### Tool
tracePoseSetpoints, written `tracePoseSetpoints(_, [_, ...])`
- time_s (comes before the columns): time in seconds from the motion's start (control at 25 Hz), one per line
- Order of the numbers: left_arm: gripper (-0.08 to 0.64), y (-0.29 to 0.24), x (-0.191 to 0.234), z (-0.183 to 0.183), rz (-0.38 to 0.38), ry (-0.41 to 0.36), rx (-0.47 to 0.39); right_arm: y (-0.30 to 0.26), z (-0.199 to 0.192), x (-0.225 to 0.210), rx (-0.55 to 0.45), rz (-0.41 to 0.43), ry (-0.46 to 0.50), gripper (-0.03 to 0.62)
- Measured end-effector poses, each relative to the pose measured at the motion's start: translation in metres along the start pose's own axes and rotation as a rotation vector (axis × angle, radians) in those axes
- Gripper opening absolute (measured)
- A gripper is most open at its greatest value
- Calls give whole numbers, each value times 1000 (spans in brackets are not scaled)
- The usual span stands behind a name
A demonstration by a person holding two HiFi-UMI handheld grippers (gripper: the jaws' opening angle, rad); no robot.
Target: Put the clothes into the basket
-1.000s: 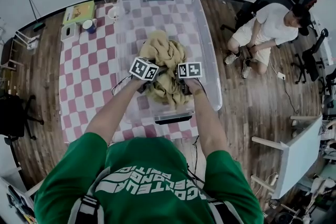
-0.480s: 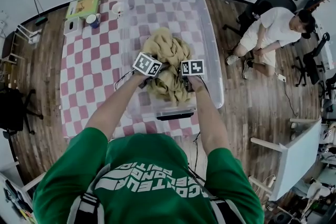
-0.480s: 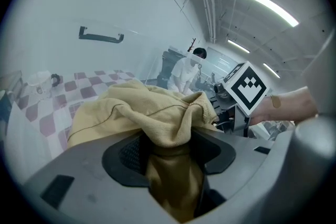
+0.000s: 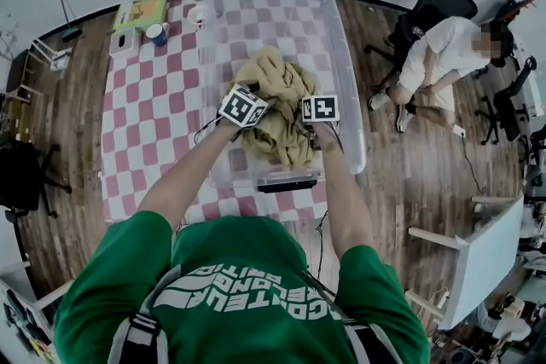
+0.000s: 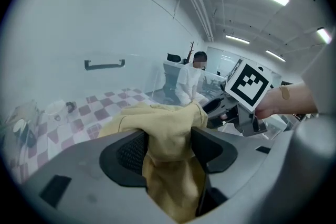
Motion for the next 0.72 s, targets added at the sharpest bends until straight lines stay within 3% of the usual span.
tracePoseSetpoints(0.32, [241,21,-5,24,33,-19,-76,52,32,1,-186,3,-70,201])
tracePoseSetpoints(0.48, [241,35,-13,39,48,-59,-116,85,57,11,-289,14,-54,201])
tracePoseSetpoints(0.72, [241,53,-36,74,-6,-127,-223,120,78,33,-415,24,-18,195])
Point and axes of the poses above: the fingertips, and each gripper's own axes: y backward along the fingers, x to its left, z out of its top, the point moved 7 cm from there along y, backward along the fingers, and after that the axes turned 10 degrees about -x, right-handed, at the moved point
